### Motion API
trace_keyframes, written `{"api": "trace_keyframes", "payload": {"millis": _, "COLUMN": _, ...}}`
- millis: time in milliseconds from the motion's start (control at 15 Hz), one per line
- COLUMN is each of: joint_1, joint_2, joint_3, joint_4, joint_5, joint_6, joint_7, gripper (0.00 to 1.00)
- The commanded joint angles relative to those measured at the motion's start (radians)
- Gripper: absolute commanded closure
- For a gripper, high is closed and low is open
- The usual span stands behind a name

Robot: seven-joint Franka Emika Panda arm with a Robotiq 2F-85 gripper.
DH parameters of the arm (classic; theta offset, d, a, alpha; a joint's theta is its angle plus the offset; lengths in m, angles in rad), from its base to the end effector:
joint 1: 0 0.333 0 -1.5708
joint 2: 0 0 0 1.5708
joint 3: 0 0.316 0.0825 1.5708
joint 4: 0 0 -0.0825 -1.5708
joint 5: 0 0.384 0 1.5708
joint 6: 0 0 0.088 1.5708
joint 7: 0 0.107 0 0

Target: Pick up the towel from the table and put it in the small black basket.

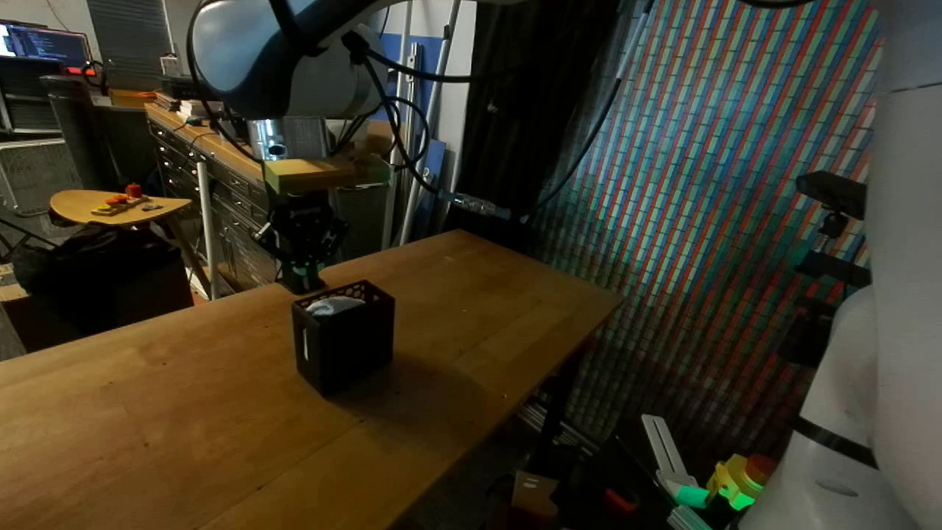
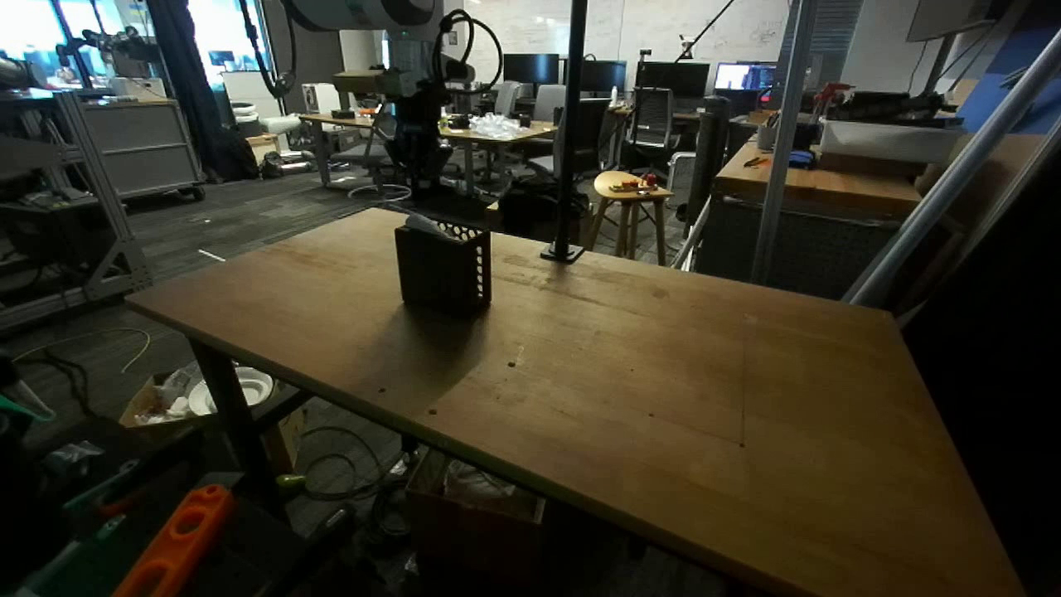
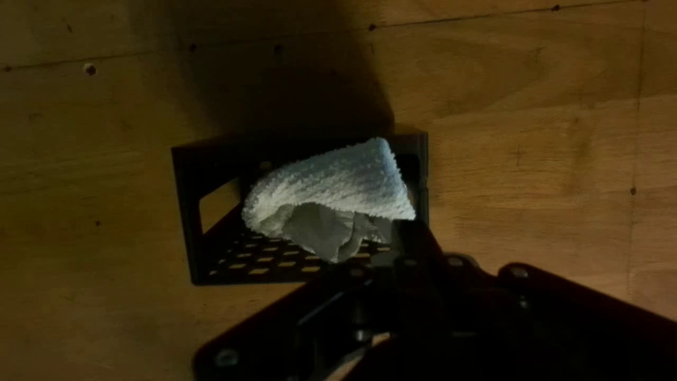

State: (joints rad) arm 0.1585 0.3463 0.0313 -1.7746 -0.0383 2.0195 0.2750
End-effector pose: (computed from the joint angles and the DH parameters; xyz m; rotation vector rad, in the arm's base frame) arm 0.6214 0.1157 0.3566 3.0909 -0.1054 -0.1442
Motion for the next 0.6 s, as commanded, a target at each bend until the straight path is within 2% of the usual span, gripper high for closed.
{"api": "trace_keyframes", "payload": {"millis": 0, "joint_1": 0.004, "joint_2": -0.061, "joint_3": 0.003, "joint_4": -0.083, "joint_5": -0.012, "joint_6": 0.026, "joint_7": 0.045, "gripper": 1.0}}
{"api": "trace_keyframes", "payload": {"millis": 267, "joint_1": -0.007, "joint_2": -0.071, "joint_3": 0.0, "joint_4": -0.128, "joint_5": -0.016, "joint_6": 0.048, "joint_7": 0.03, "gripper": 1.0}}
{"api": "trace_keyframes", "payload": {"millis": 533, "joint_1": -0.012, "joint_2": -0.054, "joint_3": -0.004, "joint_4": -0.117, "joint_5": -0.035, "joint_6": 0.053, "joint_7": 0.01, "gripper": 1.0}}
